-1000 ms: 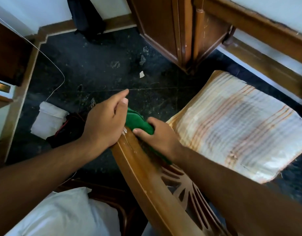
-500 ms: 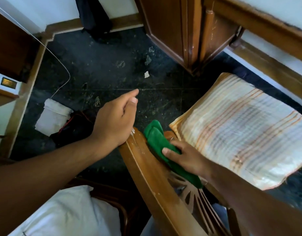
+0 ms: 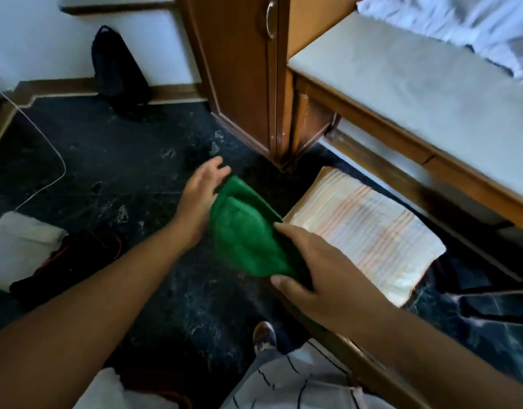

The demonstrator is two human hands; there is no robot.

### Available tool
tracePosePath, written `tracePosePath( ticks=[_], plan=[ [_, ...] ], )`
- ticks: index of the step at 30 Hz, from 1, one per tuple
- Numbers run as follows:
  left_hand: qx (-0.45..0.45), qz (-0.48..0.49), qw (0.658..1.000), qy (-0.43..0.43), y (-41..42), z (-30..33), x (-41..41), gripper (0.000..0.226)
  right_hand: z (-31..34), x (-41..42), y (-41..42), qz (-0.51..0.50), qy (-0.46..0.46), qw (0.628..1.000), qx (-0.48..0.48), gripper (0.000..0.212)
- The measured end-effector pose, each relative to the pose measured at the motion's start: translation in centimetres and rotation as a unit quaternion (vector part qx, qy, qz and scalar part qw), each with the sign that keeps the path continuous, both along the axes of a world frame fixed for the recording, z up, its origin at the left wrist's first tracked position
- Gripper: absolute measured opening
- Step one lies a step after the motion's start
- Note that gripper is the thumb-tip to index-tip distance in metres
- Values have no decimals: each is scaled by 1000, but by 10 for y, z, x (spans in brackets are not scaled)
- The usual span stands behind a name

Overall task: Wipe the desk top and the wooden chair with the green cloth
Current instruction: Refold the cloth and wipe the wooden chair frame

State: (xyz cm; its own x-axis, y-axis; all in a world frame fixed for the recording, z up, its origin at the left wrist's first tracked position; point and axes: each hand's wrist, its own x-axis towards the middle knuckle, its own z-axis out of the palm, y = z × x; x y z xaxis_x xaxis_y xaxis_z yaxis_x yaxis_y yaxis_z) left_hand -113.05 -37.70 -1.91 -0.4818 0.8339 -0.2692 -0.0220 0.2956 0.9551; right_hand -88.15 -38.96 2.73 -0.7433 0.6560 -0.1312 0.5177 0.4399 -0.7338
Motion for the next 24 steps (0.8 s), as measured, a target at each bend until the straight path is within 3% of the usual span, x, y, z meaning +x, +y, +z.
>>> tracePosePath(
  ticks=[3, 6, 8, 11, 15, 17, 19, 21, 24],
  plan=[
    [82, 1, 983, 166, -39, 9, -13, 36, -14, -31, -15, 12, -124, 987, 104, 68],
    [123, -142, 915, 357, -73, 1, -4, 41, -30, -38, -22, 9, -195, 966, 169, 79],
    [106, -264, 834, 472, -81, -7, 8, 48, -36, -30, -23, 8, -174, 977, 123, 93],
    [57, -354, 740, 569, -84, -12, 16, 59, -43, -6, -28, -77, -18, 996, -48, 93],
    [49, -399, 669, 625, -74, -15, 31, 81, -62, 15, -37, -294, 82, 937, -170, 84],
    [41, -436, 645, 626, -58, -11, 42, 78, -66, 13, -40, -317, 87, 927, -182, 88],
    [25, -498, 623, 603, -30, -2, 45, 70, -64, 12, -43, -283, 71, 952, -96, 82],
    [-53, -579, 577, 573, 5, 6, 41, 78, -60, 10, -44, -242, 46, 969, -14, 75],
    [-266, -671, 470, 508, 57, 3, 39, 73, -59, 9, -41, -237, 18, 971, 10, 72]
  ],
)
